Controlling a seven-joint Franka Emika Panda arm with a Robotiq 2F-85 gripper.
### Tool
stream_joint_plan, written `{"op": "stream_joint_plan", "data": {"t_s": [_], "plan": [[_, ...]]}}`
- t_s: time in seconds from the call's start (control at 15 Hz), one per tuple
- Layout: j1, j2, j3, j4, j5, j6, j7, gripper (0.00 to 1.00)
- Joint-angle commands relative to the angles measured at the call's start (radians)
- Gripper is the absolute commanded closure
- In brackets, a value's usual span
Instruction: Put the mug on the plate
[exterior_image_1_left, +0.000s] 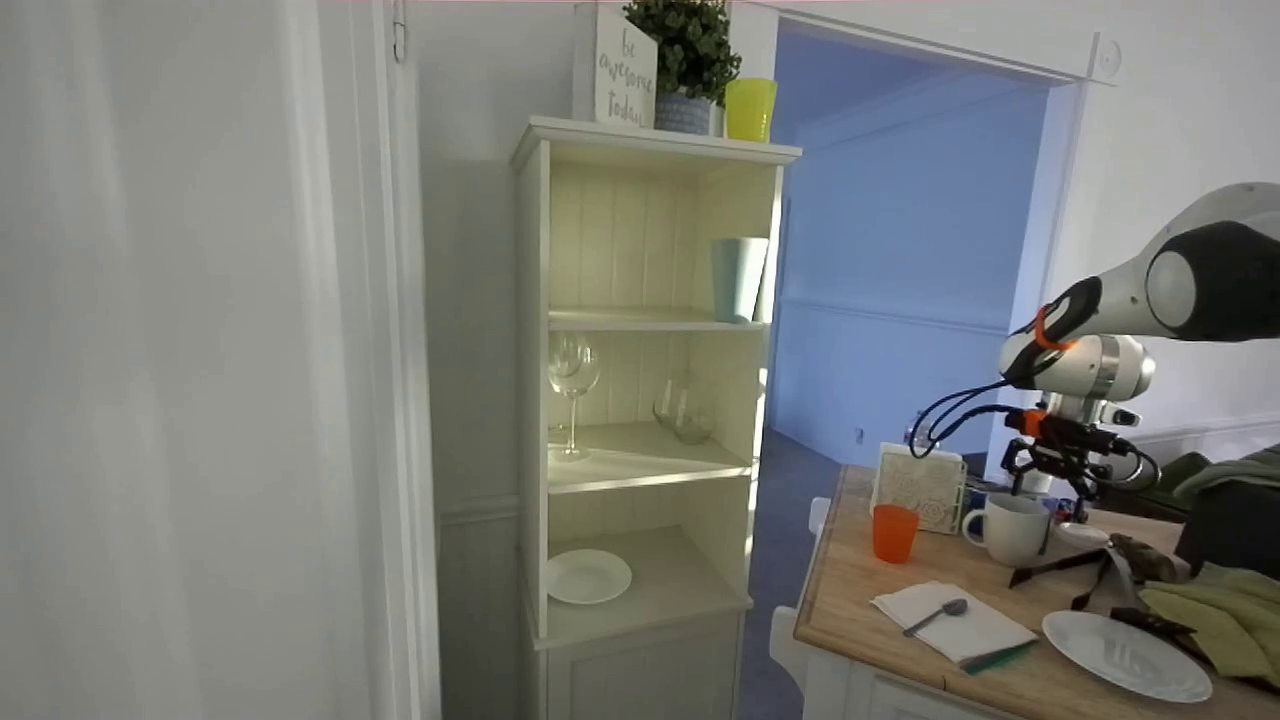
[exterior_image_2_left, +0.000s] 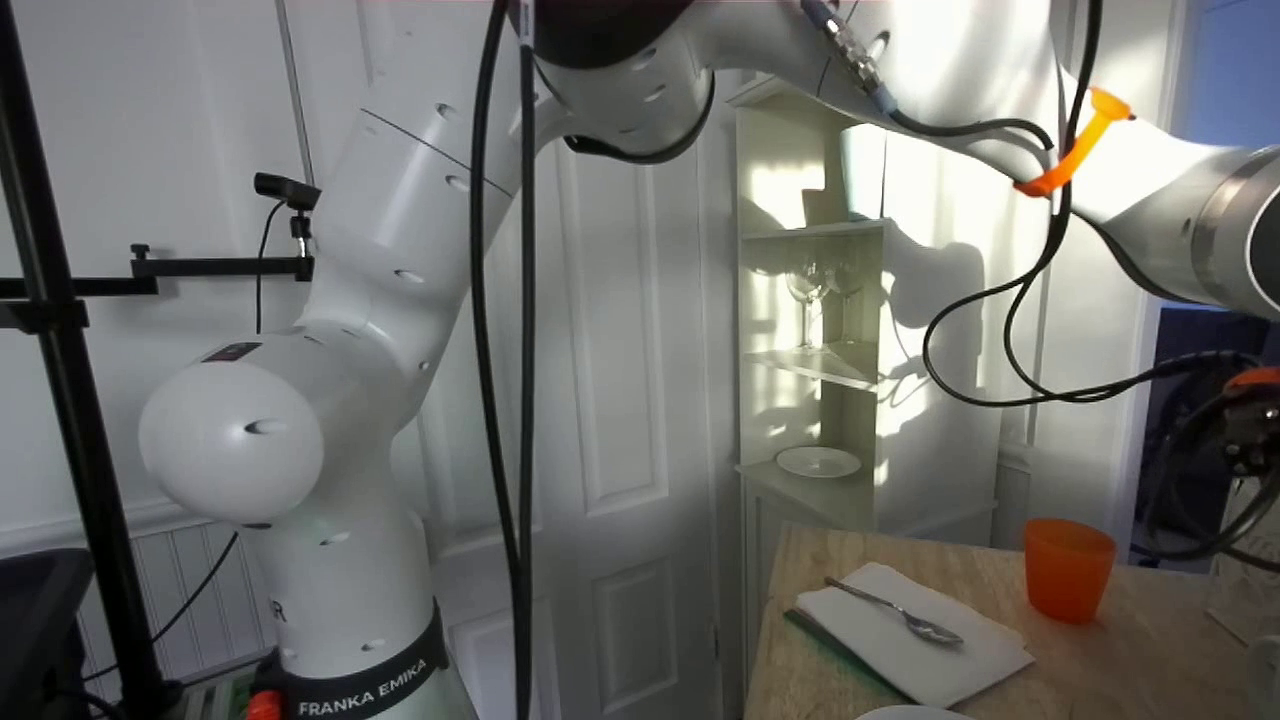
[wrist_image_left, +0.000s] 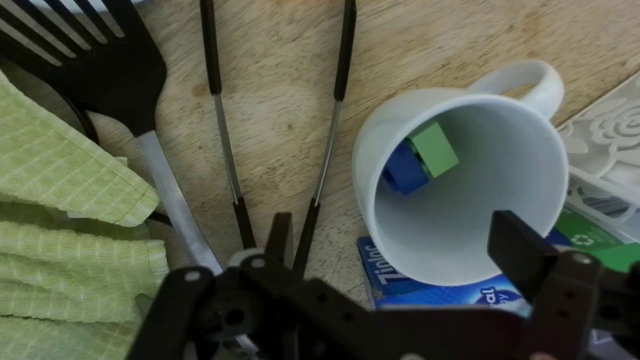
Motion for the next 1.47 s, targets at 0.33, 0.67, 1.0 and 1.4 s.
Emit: {"op": "stream_joint_plan", "data": {"t_s": [0.33, 0.67, 1.0, 1.4], "plan": [[-0.051, 0.084, 0.041, 0.083, 0.064, 0.000, -0.083, 0.28], [-0.061, 0.102, 0.047, 0.101, 0.062, -0.008, -0.103, 0.59], [-0.056, 0.084, 0.037, 0.088, 0.041, -0.022, -0.116, 0.91], [-0.052, 0.035, 0.046, 0.042, 0.040, -0.036, -0.187, 0.94]]}}
